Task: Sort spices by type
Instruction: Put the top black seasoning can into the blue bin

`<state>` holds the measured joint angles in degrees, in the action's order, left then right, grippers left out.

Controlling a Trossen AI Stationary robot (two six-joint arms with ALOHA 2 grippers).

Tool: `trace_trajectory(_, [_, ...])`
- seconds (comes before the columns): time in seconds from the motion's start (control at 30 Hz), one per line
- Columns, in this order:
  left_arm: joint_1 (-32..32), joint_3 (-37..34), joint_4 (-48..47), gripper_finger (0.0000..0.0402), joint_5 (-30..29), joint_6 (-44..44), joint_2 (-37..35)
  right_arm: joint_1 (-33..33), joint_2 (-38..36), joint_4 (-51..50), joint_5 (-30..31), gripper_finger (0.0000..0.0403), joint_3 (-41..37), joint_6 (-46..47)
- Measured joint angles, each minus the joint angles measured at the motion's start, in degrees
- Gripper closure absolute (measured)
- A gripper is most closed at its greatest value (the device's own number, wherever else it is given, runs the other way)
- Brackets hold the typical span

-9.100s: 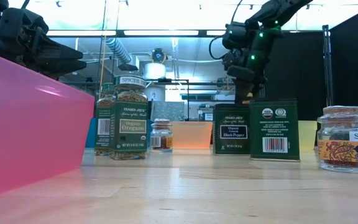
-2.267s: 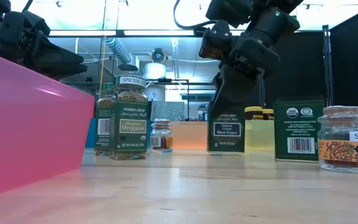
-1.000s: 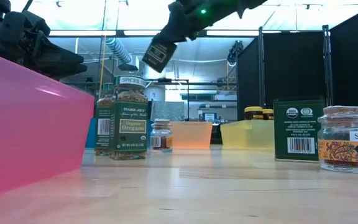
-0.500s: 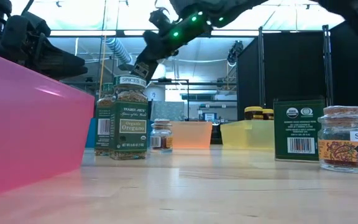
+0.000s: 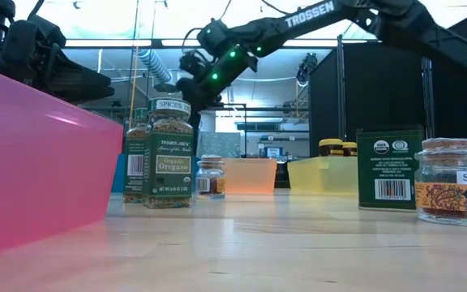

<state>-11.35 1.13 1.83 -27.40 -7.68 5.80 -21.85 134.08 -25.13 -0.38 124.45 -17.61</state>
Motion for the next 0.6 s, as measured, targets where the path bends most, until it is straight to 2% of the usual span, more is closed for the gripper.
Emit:
trace_trajectory(0.1, [0.0,0.02,-0.02,0.0218,-0.16,0.15,0.0,0.02,1.87,-1.99,-1.87,0.0258,2.16,0.0])
trace_trajectory(0.6, [0.01,0.04,-0.07,0.0218,-1.43,0.17,0.2,0.24,2.76,-8.44,-7.36,0.0259,2.24,1.03])
